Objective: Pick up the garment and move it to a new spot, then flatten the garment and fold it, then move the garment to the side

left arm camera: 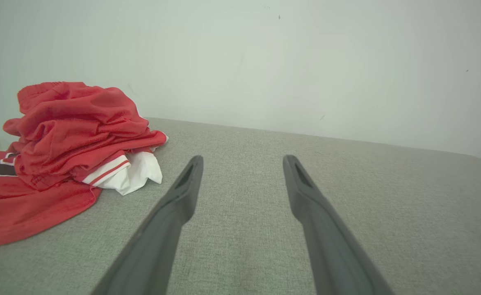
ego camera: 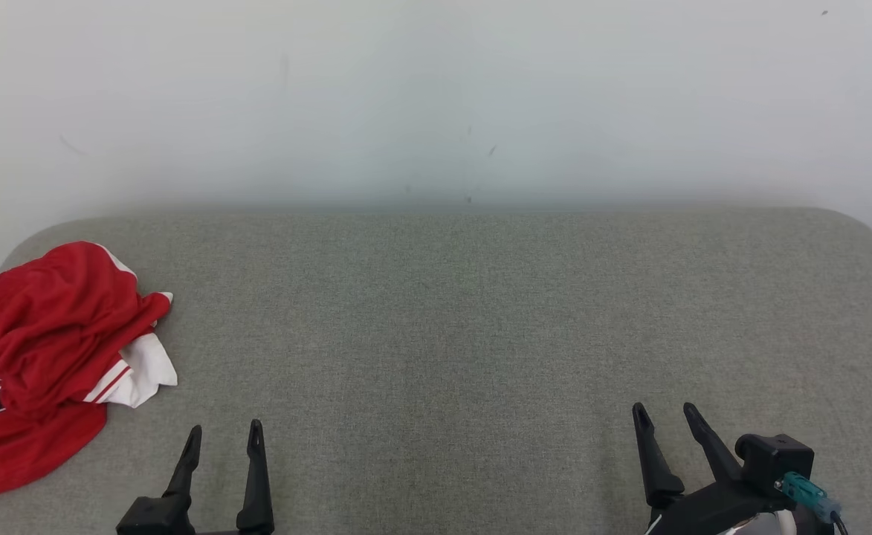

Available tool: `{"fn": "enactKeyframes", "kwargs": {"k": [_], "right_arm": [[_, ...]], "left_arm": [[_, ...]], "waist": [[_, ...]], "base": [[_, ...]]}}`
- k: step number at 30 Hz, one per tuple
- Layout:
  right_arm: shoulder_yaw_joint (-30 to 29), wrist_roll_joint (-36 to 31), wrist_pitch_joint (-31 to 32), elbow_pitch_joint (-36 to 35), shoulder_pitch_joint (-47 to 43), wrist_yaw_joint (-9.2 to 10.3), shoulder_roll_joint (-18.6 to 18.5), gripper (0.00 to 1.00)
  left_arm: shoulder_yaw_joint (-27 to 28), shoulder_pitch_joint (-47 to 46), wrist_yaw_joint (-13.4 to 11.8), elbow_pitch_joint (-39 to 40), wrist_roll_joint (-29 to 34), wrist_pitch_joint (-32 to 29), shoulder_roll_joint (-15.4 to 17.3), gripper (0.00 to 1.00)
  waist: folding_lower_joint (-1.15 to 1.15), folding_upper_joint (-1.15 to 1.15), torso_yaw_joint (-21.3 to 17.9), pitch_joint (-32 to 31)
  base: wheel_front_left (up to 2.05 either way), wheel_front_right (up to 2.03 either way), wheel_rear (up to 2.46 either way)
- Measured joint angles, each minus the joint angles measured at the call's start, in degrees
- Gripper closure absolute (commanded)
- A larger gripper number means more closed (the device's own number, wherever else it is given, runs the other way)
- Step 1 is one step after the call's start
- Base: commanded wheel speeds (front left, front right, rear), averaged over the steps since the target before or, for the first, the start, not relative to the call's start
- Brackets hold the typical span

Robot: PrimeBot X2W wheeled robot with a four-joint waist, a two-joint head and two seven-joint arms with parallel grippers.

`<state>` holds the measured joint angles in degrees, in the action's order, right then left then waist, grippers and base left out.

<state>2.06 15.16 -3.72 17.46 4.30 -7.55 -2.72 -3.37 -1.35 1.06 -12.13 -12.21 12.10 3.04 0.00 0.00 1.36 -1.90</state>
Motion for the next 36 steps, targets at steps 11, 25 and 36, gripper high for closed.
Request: {"fn": "enactKeyframes", "kwargs": {"k": [11,25,36], "right_arm": [[0.3,-4.4,-0.5,0.3,0.0,0.0,0.0,0.0],[0.4,-9.3,-1.2,0.6,0.0,0.0,-0.1,0.0],[0.5,-9.2,-1.4,1.4,0.0,0.0,-0.1,0.0]], "left_arm": [[-0.6,0.3,0.3,-0.1,4.5,1.4,0.1,0.0],[-1.3,0.5,0.4,-1.0,8.9,2.9,0.0,0.0],[-0.7,0.9,0.5,-2.2,6.5,3.0,-0.1,0.0]], "waist": [[0.0,0.0,-0.1,0.2],[0.0,0.0,-0.1,0.2],[0.0,0.0,-0.1,-0.1]], "base": [[0.0,0.0,0.0],[0.0,0.0,0.0],[0.0,0.0,0.0]]}}
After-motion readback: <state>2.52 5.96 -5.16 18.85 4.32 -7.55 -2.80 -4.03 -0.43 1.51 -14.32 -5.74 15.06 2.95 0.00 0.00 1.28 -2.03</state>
